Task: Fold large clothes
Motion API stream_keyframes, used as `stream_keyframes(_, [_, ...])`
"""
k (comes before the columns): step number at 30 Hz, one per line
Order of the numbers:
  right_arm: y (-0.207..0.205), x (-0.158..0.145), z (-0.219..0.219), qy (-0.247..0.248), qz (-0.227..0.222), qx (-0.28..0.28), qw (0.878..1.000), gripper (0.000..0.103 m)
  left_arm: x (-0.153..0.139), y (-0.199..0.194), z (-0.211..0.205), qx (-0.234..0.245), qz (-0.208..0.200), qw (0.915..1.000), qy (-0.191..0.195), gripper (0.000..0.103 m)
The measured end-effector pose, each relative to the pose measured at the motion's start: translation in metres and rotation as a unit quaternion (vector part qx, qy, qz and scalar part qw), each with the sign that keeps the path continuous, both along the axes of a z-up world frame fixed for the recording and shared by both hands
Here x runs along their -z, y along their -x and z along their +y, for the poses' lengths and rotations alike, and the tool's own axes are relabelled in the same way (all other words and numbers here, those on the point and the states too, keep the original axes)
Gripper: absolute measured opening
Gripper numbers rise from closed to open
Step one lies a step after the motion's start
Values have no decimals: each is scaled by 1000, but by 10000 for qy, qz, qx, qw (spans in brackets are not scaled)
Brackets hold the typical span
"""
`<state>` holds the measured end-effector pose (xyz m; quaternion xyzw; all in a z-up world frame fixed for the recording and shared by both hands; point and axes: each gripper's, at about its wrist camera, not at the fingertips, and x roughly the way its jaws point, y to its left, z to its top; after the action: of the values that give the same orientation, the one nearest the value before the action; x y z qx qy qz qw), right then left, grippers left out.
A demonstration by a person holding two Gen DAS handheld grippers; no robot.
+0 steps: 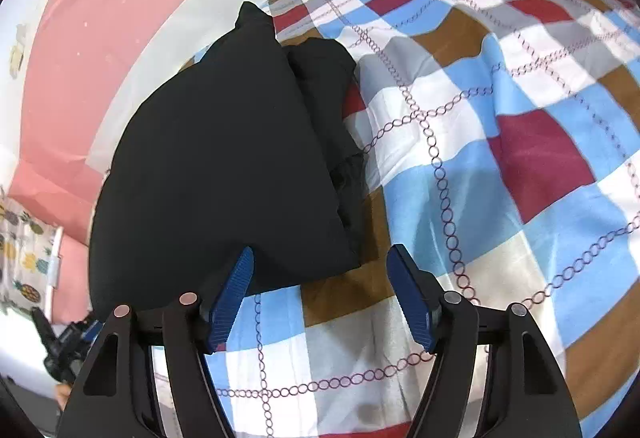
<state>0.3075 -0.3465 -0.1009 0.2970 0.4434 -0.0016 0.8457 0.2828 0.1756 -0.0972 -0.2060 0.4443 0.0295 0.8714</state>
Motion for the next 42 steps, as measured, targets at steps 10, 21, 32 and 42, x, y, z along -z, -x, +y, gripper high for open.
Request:
stream_keyframes(10, [-28, 24, -15, -940, -120, -139, 9954, 82, 24, -36, 21, -24, -111, 9957, 916, 86])
stream_keyframes(21, [-69, 32, -7, -1308, -142, -287, 9909, 79, 32, -68, -6, 121, -293, 9965, 768, 79])
stream_keyframes(32, [-44, -22, 12, -899, -213, -351, 9951, 37, -29, -54, -23, 615, -193, 9978, -142, 32])
stream_keyframes(42, [75, -45, 14, -969, -27, -498, 9940, 37, -52, 63, -9, 904, -156, 9956, 165, 32])
